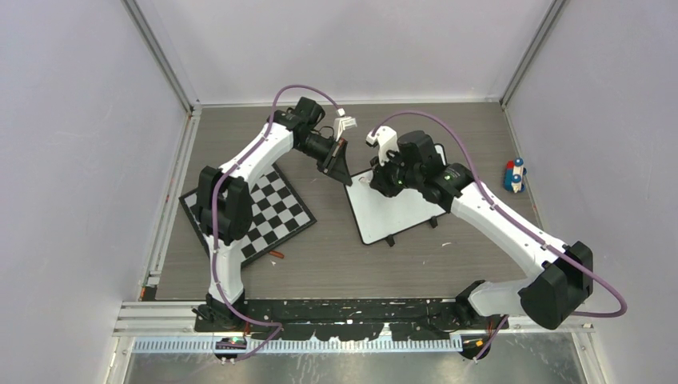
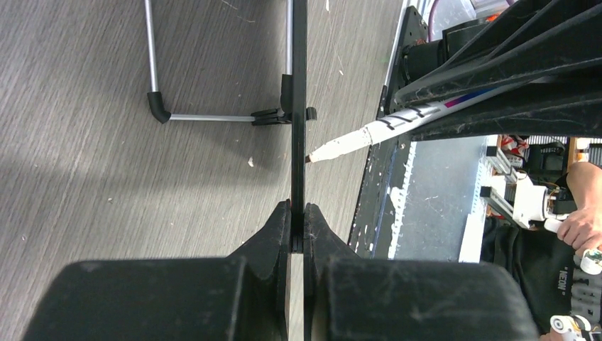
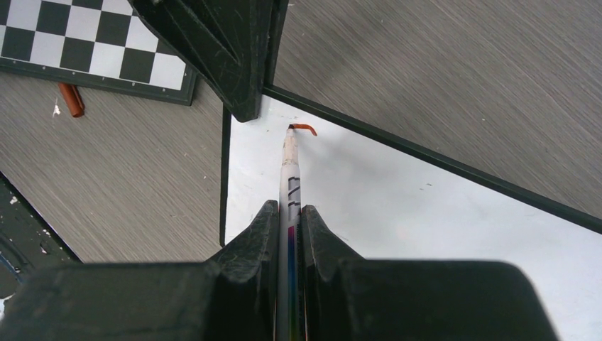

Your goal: Write a sentence on the whiteboard

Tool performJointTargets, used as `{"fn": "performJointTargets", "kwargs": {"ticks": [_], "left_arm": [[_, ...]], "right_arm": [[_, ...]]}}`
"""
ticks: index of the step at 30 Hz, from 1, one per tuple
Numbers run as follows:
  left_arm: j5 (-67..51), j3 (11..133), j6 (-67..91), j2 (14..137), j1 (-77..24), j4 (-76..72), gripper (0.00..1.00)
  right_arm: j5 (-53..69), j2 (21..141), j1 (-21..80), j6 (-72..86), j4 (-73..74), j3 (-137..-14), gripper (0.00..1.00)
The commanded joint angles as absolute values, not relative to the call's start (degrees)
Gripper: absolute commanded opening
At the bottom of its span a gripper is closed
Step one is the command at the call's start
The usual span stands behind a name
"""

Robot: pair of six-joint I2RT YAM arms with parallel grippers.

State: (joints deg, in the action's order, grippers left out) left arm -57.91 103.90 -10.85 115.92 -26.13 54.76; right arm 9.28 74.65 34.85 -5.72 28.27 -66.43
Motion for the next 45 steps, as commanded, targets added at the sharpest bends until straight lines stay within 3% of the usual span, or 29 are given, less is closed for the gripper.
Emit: {"fn": "performJointTargets", "kwargs": {"ticks": [1,27,45], "left_arm": [[-57.92,105.45,-11.43,116.24,-26.98,57.48,0.00],[-57.70,105.55,-12.13,116.71,-26.98,57.96,0.00],[-57.72,105.20,-12.08,116.41,-26.98,57.75,0.00]], "right_arm": [[9.49,75.06,35.52,-6.74,26.20,-67.59,0.00],[7.01,71.09,36.32,-10.95,29.97,-61.89,0.00],[6.28,72.38,36.35,-9.23,28.79,-65.99,0.00]]}}
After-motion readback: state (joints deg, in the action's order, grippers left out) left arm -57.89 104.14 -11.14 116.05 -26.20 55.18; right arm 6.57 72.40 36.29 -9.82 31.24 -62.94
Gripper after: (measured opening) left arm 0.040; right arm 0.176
